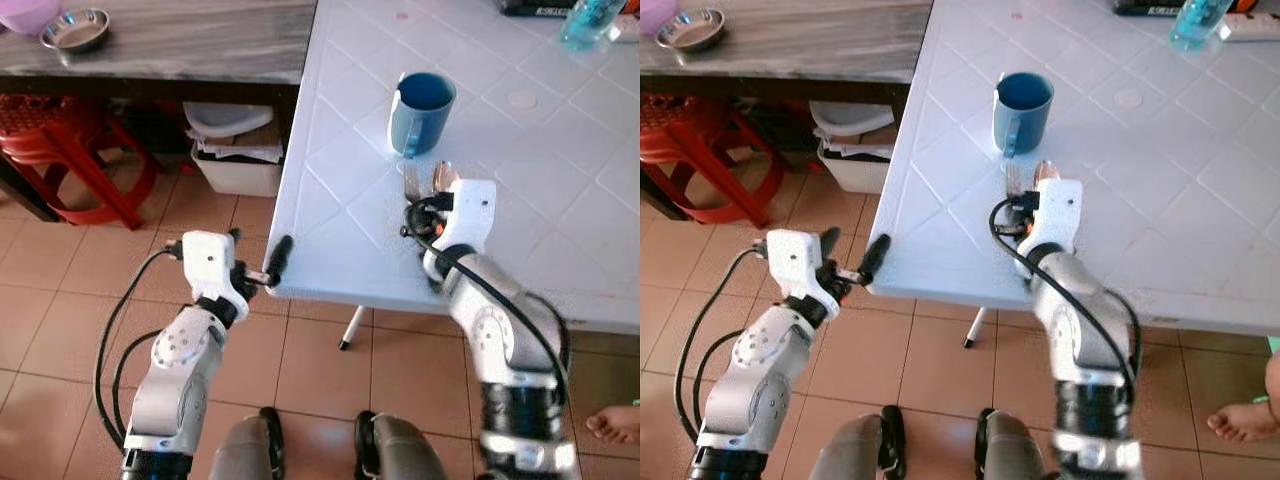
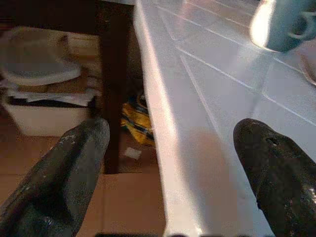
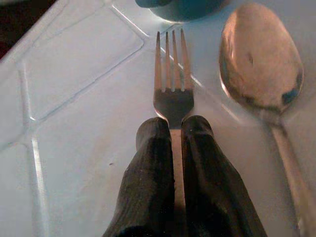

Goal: Setting the table

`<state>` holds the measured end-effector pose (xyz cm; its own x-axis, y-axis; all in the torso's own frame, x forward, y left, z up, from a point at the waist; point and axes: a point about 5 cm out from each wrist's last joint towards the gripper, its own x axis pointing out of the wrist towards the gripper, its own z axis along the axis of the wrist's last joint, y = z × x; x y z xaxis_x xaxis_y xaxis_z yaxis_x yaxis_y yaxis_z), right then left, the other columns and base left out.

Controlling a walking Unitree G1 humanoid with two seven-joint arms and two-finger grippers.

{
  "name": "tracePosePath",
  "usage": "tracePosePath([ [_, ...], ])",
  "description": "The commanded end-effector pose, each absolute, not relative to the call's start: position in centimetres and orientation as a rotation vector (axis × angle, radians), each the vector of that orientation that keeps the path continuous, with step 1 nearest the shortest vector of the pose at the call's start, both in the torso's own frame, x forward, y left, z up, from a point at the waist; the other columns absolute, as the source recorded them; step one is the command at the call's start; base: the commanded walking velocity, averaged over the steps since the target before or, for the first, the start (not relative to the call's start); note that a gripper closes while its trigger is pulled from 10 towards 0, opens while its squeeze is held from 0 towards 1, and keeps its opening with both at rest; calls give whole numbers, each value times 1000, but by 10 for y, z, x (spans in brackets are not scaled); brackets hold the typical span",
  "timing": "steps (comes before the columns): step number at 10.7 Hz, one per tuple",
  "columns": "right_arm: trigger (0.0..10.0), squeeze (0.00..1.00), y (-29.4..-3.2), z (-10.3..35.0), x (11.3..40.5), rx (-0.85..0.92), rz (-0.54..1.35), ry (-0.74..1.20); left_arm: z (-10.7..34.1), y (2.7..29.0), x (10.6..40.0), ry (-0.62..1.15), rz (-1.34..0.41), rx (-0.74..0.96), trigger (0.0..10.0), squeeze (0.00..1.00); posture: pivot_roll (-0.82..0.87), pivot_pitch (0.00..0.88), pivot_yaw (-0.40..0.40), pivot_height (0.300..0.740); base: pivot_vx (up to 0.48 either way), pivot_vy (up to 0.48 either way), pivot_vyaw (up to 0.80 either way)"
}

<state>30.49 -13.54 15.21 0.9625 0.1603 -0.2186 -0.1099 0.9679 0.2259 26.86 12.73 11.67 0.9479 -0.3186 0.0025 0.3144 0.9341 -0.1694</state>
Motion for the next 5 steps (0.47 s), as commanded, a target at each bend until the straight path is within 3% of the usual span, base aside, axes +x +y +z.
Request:
tracePosePath([
  [1,0,0,-127,132,297,244,155,352,113,133,268,31,-287,-152,10000,0,-59,215,49,740,0,382,0],
  [3,10000,0,-128,130,295,239,114,338,113,136,273,20,-242,-119,10000,0,-61,207,49,740,0,480,0],
  [5,10000,0,-135,128,294,216,54,322,113,140,275,15,-204,-101,10000,0,-59,201,49,740,0,480,0],
])
